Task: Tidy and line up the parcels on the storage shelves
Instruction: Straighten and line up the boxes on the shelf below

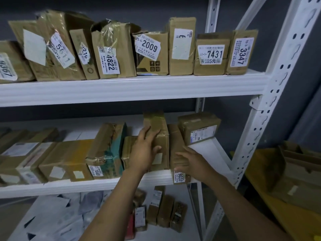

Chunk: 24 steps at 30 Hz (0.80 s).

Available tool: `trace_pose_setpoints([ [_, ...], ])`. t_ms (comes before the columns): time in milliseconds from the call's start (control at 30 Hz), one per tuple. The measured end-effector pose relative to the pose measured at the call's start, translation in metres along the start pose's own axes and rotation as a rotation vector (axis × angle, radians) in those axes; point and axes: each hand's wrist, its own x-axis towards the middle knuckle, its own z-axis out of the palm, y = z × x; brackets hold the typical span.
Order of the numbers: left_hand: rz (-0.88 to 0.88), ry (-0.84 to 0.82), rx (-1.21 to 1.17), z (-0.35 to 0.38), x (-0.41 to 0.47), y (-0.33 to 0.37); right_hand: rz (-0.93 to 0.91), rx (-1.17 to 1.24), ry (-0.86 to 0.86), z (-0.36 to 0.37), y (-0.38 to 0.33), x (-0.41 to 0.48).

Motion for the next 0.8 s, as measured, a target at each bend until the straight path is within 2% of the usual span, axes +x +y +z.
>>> trace_pose_setpoints([
  [167, 0.045, 0.023, 0.017, -0.008, 0.007, -0.008, 0.014, 0.056, 0.063, -0.001, 0.004, 0.022],
  [367, 0.087, 0.019, 0.021, -0.013, 0.008, -0.006, 0.019, 0.147, 0.014, -0.004, 0.009, 0.036],
  [533, 0.11, 0.034, -0.002, -0.018, 0.006, -0.009, 0.004, 0.129, 0.052, 0.005, 0.012, 0.046],
  [600, 0.073, 0.024, -0.021, -0.018, 0.005, -0.007, -0.009, 0.126, 0.061, 0.007, 0.013, 0.049],
  [733, -0.178, -0.025, -0.164, -0.014, 0.003, 0.001, -0.038, 0.124, 0.054, 0.007, 0.018, 0.047],
  [800, -0.225, -0.02, -0.227, -0.011, 0.0, 0.005, -0.057, 0.134, 0.036, 0.005, 0.021, 0.044],
])
